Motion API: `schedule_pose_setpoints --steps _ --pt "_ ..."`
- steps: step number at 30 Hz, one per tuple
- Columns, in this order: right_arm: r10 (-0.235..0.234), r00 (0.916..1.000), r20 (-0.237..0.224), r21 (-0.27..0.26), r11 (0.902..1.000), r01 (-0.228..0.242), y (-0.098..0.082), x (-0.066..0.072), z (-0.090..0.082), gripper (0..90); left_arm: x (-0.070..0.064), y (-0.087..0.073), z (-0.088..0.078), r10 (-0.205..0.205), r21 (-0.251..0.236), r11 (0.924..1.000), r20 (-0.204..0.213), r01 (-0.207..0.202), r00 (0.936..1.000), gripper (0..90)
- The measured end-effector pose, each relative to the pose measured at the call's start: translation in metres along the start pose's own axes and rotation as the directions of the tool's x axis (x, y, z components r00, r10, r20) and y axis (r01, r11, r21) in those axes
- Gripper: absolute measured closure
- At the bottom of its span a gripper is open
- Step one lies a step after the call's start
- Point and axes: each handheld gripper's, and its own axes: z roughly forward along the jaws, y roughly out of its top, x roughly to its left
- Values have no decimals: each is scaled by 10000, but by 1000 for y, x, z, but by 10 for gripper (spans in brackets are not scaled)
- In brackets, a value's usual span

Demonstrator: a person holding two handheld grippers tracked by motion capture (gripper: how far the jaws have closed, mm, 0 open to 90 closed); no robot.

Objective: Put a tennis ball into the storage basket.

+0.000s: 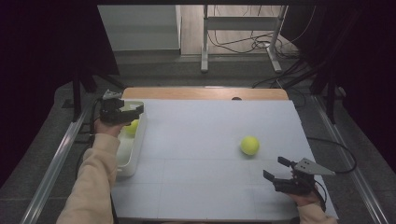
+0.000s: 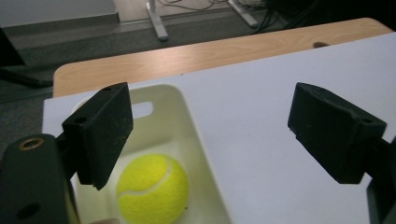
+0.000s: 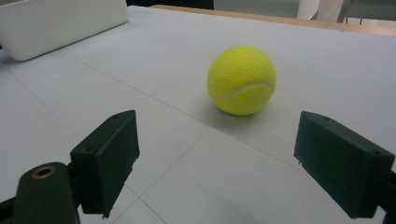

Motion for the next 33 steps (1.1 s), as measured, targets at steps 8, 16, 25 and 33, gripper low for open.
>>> schedule_pose_setpoints --steps 8,16,25,33 --pt "47 10000 39 -26 10000 -47 0 0 0 144 -9 -2 -5 192 -219 9996 398 -183 9990 154" --pt "65 10000 28 -33 10000 -65 1 0 2 144 -14 -5 -14 102 -465 9989 835 -63 9965 159" --pt "84 10000 5 -79 9999 -84 2 -1 4 144 -31 -11 -23 255 -835 9964 1601 -122 9868 159" --pt "128 9999 56 -47 9999 -128 4 -2 8 144 -54 -17 -25 854 -1006 9929 2249 -641 9706 158"
